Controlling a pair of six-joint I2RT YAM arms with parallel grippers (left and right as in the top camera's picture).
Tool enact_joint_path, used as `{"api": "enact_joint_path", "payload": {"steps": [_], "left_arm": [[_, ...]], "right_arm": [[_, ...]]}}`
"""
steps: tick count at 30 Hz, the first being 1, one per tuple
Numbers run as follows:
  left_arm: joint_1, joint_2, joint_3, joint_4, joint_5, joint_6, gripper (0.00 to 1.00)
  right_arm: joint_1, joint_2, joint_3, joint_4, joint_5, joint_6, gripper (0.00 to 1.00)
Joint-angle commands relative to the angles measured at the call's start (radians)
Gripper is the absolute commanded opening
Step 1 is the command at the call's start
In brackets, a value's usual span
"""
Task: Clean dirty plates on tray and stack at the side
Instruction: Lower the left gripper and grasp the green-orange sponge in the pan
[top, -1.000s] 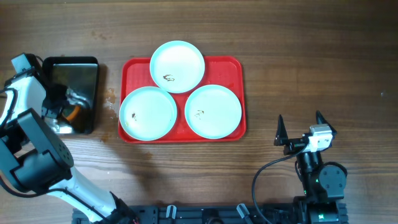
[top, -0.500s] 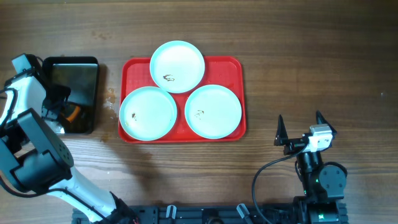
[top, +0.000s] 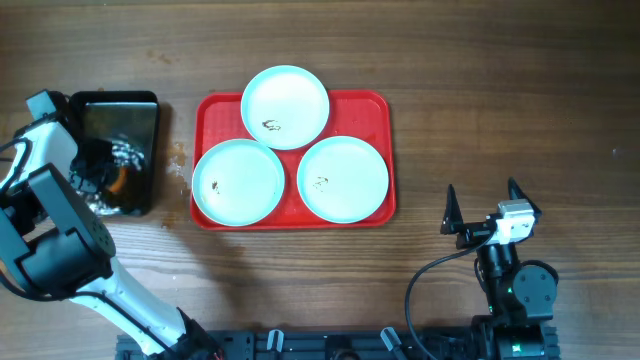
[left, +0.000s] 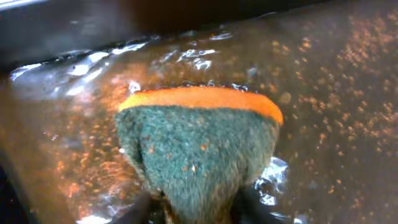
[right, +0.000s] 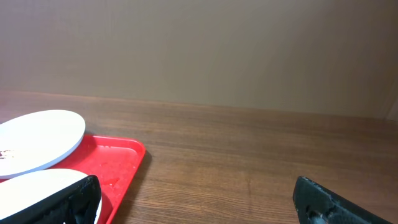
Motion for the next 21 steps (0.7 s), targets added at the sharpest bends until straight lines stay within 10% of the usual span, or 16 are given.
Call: {"api": "enact_joint_path", "payload": {"steps": [1,8,21], "left_arm": [[0.005,0.022,0.016,-0.008,0.039,-0.004,0.84],[0.005,0.015,0.082,-0.093,0.045,-0.003,0.91],[0.006,-0.004,0.133,-0.132,0.045,-0.005,0.75]], "right_arm": [[-0.005,0.001,-0.001,0.002,0.003,0.012,1.00],[-0.005,0.001,-0.001,0.002,0.003,0.013,1.00],[-0.005,0.001,-0.001,0.002,0.003,0.012,1.00]]}}
